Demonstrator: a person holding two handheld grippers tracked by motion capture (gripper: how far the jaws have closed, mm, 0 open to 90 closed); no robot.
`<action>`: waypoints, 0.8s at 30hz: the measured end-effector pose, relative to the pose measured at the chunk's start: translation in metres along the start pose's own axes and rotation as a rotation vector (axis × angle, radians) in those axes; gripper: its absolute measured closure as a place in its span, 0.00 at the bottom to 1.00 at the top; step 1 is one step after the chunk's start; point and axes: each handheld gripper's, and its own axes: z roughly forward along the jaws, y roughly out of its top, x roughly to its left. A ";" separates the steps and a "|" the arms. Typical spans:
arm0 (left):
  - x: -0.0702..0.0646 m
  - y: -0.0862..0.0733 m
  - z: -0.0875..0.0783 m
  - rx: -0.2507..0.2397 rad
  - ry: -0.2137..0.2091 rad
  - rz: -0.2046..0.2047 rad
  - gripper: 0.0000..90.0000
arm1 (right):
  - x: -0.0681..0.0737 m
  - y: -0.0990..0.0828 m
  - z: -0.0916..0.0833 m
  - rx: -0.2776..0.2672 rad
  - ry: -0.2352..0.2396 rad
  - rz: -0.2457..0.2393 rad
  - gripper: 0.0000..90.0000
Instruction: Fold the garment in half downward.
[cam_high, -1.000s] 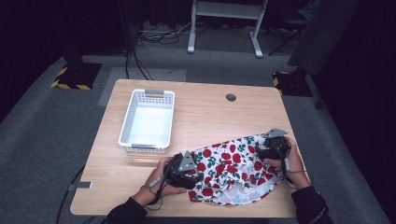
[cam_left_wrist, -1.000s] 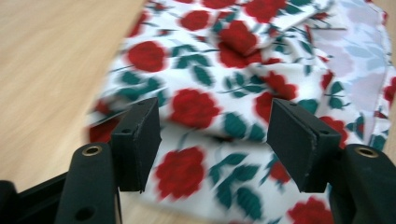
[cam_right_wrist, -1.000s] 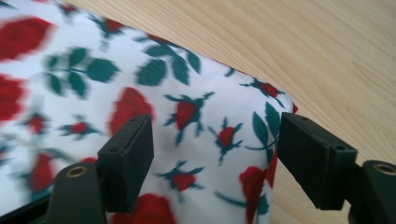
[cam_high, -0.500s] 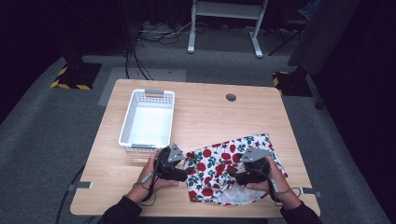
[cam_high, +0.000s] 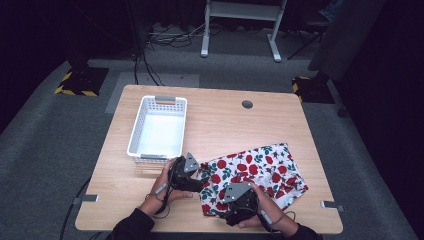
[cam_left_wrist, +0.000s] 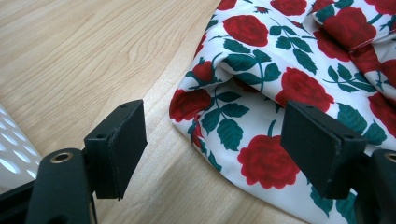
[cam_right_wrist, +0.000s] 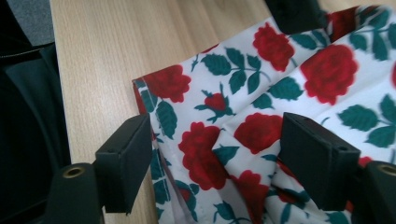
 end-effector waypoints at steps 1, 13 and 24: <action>0.000 0.000 0.000 0.000 0.000 0.000 0.25 | 0.000 -0.001 0.002 0.003 0.006 0.005 0.29; -0.002 -0.005 -0.001 0.012 -0.020 -0.001 0.23 | 0.001 -0.004 0.011 0.024 -0.017 0.058 0.51; -0.006 -0.006 0.005 0.031 -0.029 0.004 0.22 | 0.005 -0.003 0.009 0.037 -0.121 0.006 0.88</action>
